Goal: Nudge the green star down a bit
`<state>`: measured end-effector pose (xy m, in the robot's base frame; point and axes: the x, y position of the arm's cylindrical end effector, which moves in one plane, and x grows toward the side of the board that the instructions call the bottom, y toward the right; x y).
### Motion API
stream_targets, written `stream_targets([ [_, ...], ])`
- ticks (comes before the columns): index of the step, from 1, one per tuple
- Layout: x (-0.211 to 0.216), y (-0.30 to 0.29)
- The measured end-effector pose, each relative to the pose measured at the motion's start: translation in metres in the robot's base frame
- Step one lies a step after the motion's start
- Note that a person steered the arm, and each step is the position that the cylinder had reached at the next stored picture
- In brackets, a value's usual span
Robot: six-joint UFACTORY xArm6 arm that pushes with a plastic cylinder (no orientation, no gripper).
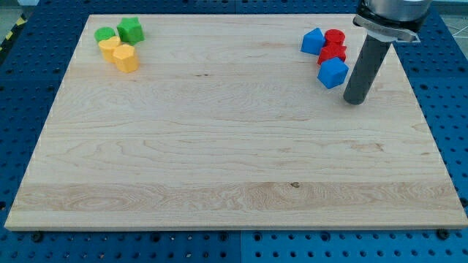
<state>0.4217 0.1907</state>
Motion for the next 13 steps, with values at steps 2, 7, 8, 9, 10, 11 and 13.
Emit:
stream_targets([
  [2, 0.0, -0.064],
  [7, -0.153, -0.21],
  [8, -0.154, -0.281],
  [9, -0.155, -0.319],
  [10, -0.196, -0.32],
  [11, -0.209, -0.34],
  [13, -0.208, -0.395],
])
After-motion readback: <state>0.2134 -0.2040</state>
